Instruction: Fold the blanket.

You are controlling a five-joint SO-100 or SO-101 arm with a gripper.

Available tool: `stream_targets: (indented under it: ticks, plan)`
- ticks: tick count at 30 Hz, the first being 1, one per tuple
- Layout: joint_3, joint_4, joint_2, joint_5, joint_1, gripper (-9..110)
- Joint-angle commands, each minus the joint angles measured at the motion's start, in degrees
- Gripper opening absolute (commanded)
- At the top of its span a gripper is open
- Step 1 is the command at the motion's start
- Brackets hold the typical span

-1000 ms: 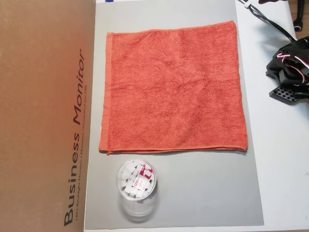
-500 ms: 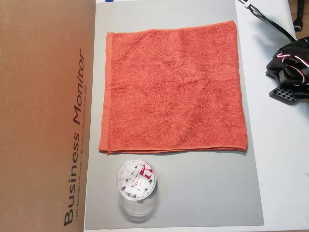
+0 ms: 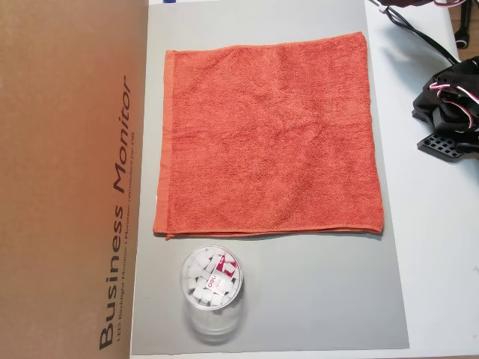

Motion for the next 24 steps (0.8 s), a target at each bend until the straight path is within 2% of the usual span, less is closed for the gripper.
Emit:
stream_targets:
  ticks: [1,10,18,24]
  plan:
    - [1.58,-4.39,0.00,-0.44,-1.41,23]
    - [9.05,-13.36,0.00,-0.44,-4.75,23]
    - [12.04,-14.15,0.00,-0.70,-6.59,23]
    - [14.24,-14.15,0.00,-4.92,-6.33,23]
